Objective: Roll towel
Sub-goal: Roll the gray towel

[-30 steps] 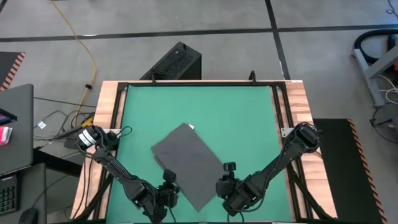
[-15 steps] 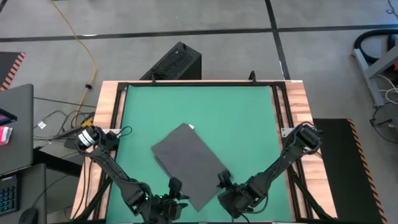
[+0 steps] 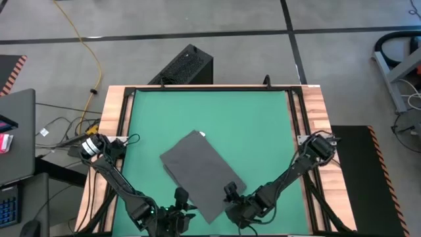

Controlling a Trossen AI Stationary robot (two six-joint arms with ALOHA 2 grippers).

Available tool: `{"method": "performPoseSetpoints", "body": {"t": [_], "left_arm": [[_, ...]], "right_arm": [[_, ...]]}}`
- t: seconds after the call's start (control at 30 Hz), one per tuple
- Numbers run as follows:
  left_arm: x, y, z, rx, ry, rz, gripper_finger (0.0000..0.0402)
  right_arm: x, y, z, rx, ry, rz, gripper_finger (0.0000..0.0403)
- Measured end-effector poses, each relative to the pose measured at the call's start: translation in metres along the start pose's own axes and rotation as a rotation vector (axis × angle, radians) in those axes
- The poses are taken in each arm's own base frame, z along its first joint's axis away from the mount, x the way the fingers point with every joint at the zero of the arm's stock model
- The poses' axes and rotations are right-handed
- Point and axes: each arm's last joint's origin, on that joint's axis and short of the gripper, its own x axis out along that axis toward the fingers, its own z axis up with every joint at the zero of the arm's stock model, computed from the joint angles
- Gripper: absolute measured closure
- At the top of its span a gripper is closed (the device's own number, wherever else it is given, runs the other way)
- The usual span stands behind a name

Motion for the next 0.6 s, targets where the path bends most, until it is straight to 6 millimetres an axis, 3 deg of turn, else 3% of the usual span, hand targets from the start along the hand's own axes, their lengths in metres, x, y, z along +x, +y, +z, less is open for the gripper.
{"method": "performPoseSetpoints", "body": {"t": [0.2, 0.3, 0.47, 0.6], "left_arm": [[0.000, 0.000, -0.001, -0.019, 0.006, 0.000, 0.0278], [0.000, 0.000, 0.000, -0.034, 0.003, 0.002, 0.0278], [0.002, 0.003, 0.001, -0.050, -0.001, 0.020, 0.0278], [0.008, 0.006, 0.001, -0.077, -0.005, 0.043, 0.0278]], "right_arm": [[0.018, -0.006, -0.004, 0.037, 0.032, -0.021, 0.0193], [0.020, -0.010, -0.005, 0.103, 0.037, -0.045, 0.0243], [0.023, -0.019, -0.006, 0.194, 0.046, -0.099, 0.0377], [0.026, -0.028, -0.007, 0.259, 0.042, -0.155, 0.0378]]}}
